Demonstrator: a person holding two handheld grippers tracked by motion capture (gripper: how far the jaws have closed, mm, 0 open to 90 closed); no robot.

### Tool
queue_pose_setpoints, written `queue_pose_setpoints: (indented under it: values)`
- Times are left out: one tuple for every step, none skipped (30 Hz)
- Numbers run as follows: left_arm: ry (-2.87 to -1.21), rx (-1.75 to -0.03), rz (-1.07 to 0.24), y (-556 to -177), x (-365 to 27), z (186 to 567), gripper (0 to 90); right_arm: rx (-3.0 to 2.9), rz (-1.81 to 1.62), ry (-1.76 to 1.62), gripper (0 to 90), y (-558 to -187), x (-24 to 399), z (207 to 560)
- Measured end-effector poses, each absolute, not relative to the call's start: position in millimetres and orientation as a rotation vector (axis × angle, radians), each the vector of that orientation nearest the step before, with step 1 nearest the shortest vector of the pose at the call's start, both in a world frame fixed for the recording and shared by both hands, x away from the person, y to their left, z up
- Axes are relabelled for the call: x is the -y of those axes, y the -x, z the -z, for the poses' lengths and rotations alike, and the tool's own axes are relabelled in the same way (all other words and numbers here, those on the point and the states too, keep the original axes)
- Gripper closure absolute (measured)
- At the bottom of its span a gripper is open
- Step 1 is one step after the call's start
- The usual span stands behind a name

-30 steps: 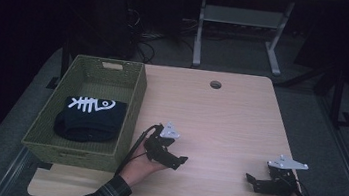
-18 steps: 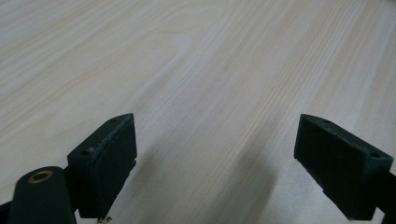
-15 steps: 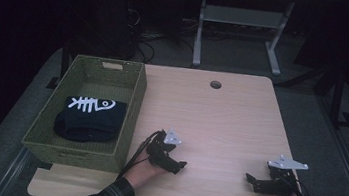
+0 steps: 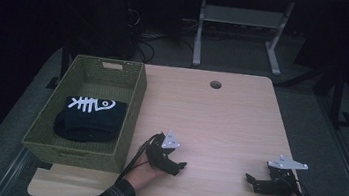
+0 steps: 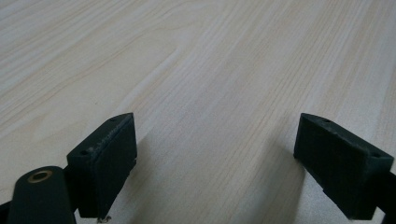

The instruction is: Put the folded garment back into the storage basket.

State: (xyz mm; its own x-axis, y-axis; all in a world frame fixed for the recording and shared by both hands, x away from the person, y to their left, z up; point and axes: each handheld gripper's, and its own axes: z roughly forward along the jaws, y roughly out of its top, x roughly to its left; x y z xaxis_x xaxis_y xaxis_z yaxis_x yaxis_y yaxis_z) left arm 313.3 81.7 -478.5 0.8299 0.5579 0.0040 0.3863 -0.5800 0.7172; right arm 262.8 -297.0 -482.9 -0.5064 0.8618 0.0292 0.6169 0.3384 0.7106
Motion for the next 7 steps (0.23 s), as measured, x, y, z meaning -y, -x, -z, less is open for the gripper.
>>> queue_pose_setpoints:
  values:
    - [-2.259,-0.686,-0.296,-313.3,-81.7,478.4,12.8,-2.256,-0.964,-1.309,6.2,-262.8,297.0,483.0]
    - [-2.260,-0.686,-0.296,-313.3,-81.7,478.5,12.8,-2.256,-0.964,-1.308,6.2,-262.8,297.0,483.0]
    - [-2.259,-0.686,-0.296,-313.3,-81.7,478.5,12.8,-2.256,-0.964,-1.308,6.2,-262.8,297.0,483.0]
    - [-2.259,-0.686,-0.296,-313.3,-81.7,478.5,12.8,-2.257,-0.964,-1.308,6.2,-262.8,297.0,482.9]
    - [-2.260,-0.686,-0.296,-313.3,-81.7,478.4,12.8,-2.257,-0.964,-1.307,6.2,-262.7,297.0,482.9]
    - [-2.260,-0.686,-0.296,-313.3,-81.7,478.4,12.8,-2.257,-0.964,-1.308,6.2,-262.7,296.9,482.9]
    - [-2.259,-0.686,-0.296,-313.3,-81.7,478.4,12.8,-2.258,-0.964,-1.307,6.2,-262.7,296.9,482.9]
